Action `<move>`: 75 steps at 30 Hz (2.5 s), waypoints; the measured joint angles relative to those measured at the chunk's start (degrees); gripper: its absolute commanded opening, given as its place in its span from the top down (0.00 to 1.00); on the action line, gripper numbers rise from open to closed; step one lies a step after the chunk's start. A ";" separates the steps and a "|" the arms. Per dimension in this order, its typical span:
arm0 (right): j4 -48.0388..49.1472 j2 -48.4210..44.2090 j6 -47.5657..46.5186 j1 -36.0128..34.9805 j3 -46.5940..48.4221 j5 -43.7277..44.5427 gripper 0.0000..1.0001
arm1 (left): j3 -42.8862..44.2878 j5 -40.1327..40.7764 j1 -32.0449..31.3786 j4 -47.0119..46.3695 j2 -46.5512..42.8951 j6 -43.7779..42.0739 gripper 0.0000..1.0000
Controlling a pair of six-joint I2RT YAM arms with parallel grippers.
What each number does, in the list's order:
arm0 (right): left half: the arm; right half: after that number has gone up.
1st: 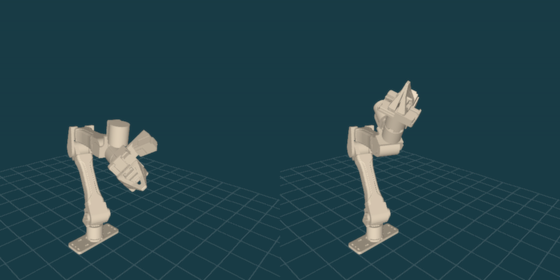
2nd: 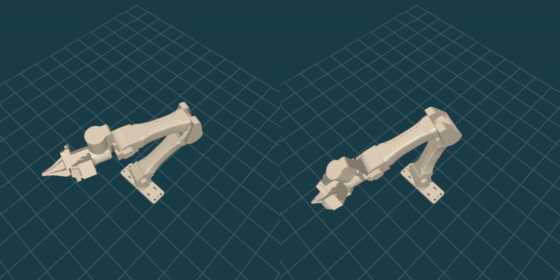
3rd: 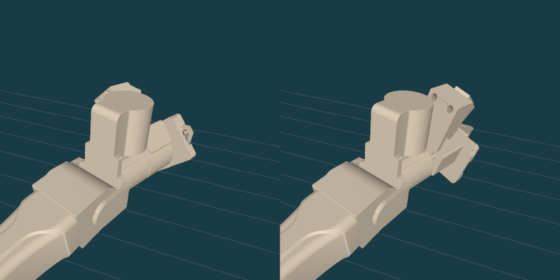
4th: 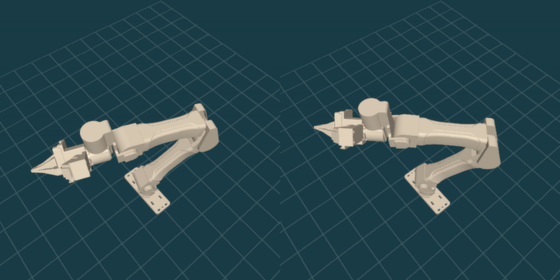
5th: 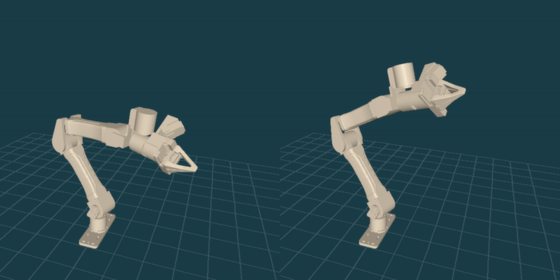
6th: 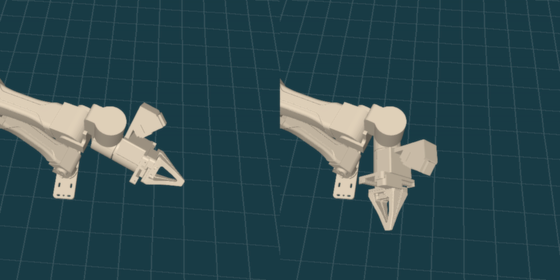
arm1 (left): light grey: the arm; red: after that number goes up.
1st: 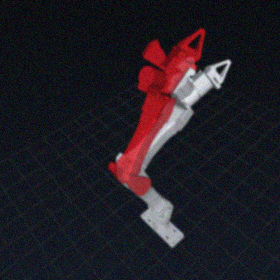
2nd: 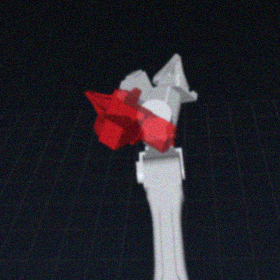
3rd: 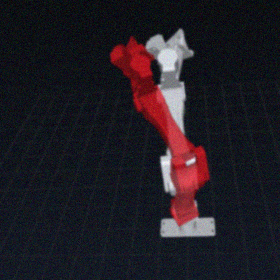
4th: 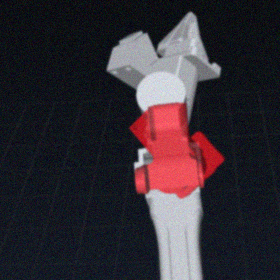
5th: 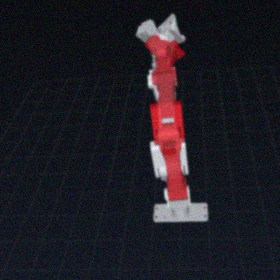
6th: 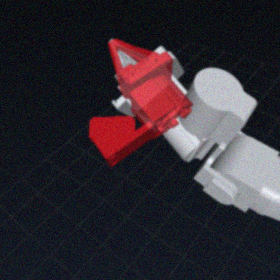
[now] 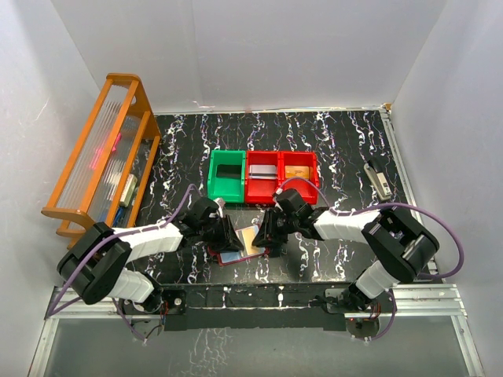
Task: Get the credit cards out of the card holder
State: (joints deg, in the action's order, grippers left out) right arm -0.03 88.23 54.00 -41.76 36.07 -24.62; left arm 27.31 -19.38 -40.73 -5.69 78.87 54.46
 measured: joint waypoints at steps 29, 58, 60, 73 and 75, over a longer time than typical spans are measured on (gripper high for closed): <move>14.88 1.99 8.57 -1.33 -6.36 -3.89 0.79 | -9.49 -4.42 0.74 -19.67 -0.15 8.50 1.00; 10.21 0.04 7.34 -1.42 -5.07 -0.37 0.72 | -11.30 -4.94 0.50 -11.50 -14.29 3.87 1.00; 10.27 0.33 7.30 -1.36 -5.07 -0.37 0.73 | -11.30 -5.44 0.55 -10.64 -14.71 3.39 1.00; 12.79 2.27 6.58 -1.33 -5.44 -3.19 0.80 | -10.91 -8.26 0.59 -4.20 -15.63 -1.86 1.00; 12.98 2.27 6.43 -1.33 -5.55 -3.43 0.81 | -10.75 -8.96 0.59 -3.85 -15.43 -2.29 1.00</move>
State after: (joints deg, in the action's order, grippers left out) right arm 12.95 90.50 60.42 -43.09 30.52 -28.05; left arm 16.56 -28.34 -40.14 -9.54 63.44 52.16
